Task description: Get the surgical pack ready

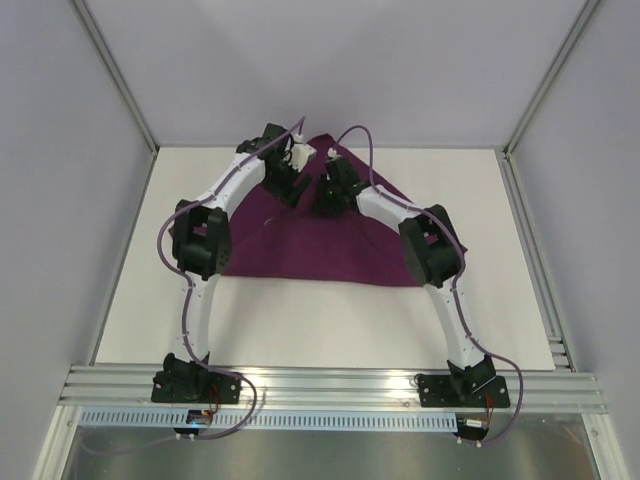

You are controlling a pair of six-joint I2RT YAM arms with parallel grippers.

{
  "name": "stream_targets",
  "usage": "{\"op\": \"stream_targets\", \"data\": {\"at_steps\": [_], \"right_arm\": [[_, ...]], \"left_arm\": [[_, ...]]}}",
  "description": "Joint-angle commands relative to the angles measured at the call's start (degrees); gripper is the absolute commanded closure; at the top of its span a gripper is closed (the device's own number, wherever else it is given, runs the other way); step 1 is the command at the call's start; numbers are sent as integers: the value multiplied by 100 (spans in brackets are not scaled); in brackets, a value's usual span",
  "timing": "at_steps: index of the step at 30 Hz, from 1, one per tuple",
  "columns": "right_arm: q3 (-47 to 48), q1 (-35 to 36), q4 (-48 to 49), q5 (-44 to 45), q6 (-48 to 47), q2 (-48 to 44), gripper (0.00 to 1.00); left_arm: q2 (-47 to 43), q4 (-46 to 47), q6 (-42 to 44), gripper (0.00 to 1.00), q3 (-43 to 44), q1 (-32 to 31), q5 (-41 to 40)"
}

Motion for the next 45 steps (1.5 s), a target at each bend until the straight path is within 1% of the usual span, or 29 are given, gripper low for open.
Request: {"op": "stream_targets", "data": {"at_steps": [1,6,10,12,13,14,15,16,17,18,19,20,21,22,23,24,25,27,28,30,32,34,37,41,45], "right_arm": [[168,-55,-169,52,-67,-62,56],[28,-239,-170,148,-207,-677,45],[-244,-389,-284,324,-365,-1336,43],[-550,-398,-389,666,-549,-1835,43],[-674,-390,-442,850,-716,-2003,45],[-815,-372,-564,947,-769,-2362,47],[-990,-372,-626,1053,-822,-2539,50],[-1357,-363,-688,1193,-866,-2707,61],[-1613,-328,-741,1264,-910,-2917,67],[-1851,-293,-785,1308,-928,-3276,73],[-2088,-275,-802,1335,-946,-3480,86],[-2604,-188,-811,1291,-928,-3647,92],[-2835,-153,-768,1248,-850,-3797,96],[-3090,-109,-750,1169,-797,-4094,99],[-3475,-30,-732,1046,-727,-4193,99],[-3671,6,-715,993,-622,-4298,99],[-3812,32,-697,949,-560,-4377,100],[-4225,85,-497,756,-323,-4553,99],[-4339,85,-399,590,-270,-4580,100],[-4569,94,-180,474,-120,-4537,100],[-4700,94,-39,185,3,-4440,100],[-4920,85,216,236,161,-4282,100],[-5114,68,436,359,284,-4036,100],[-5395,-46,699,377,408,-3790,99],[-5466,-91,692,632,320,-3597,99]], "left_arm": [[322,-168,-49,17,159,6,-135],[507,-203,-58,18,177,-3,-311],[516,-168,-146,17,290,-11,-346],[464,-212,-163,17,483,-11,-581],[420,-230,-164,16,728,-11,-705],[289,-273,-155,16,922,-11,-872],[192,-283,-137,15,924,-11,-1065],[52,-274,-111,14,976,-3,-1188],[-97,-274,-93,13,951,-3,-1285],[-447,-291,-50,13,759,-3,-1460],[-659,-318,-49,13,592,6,-1514],[-888,-353,-32,13,346,6,-1541],[-1421,-344,-14,14,22,6,-1533],[-1713,-301,12,18,-782,15,-1472],[-1995,-222,21,23,-1234,15,-1323],[-2476,-186,91,28,-1665,6,-1226],[-2655,-195,100,36,-2400,15,-1112],[-2971,-300,109,43,-3185,15,-892],[-3016,-335,126,48,-3381,15,-874],[-3087,-318,144,50,-3898,15,-873],[-3079,-126,135,50,-4164,15,-926],[-2965,-11,135,50,-4358,15,-900],[-2570,174,109,50,-4288,59,-943],[-2104,463,-49,51,-4104,392,-1031],[-2015,640,56,50,-4174,446,-1023]]}}
